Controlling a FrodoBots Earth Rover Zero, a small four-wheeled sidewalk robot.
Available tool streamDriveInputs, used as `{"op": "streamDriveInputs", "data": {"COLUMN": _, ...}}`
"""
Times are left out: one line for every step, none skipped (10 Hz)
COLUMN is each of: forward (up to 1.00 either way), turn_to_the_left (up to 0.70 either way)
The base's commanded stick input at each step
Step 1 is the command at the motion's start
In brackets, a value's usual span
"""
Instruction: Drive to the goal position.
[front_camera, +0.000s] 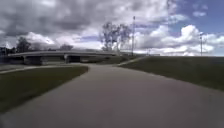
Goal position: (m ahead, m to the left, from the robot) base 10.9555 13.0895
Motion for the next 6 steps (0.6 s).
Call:
{"op": "streamDriveInputs", "data": {"forward": 1.00, "turn_to_the_left": 0.00}}
{"op": "streamDriveInputs", "data": {"forward": 1.00, "turn_to_the_left": 0.00}}
{"op": "streamDriveInputs", "data": {"forward": 1.00, "turn_to_the_left": 0.00}}
{"op": "streamDriveInputs", "data": {"forward": 1.00, "turn_to_the_left": 0.00}}
{"op": "streamDriveInputs", "data": {"forward": 1.00, "turn_to_the_left": 0.00}}
{"op": "streamDriveInputs", "data": {"forward": 1.00, "turn_to_the_left": 0.00}}
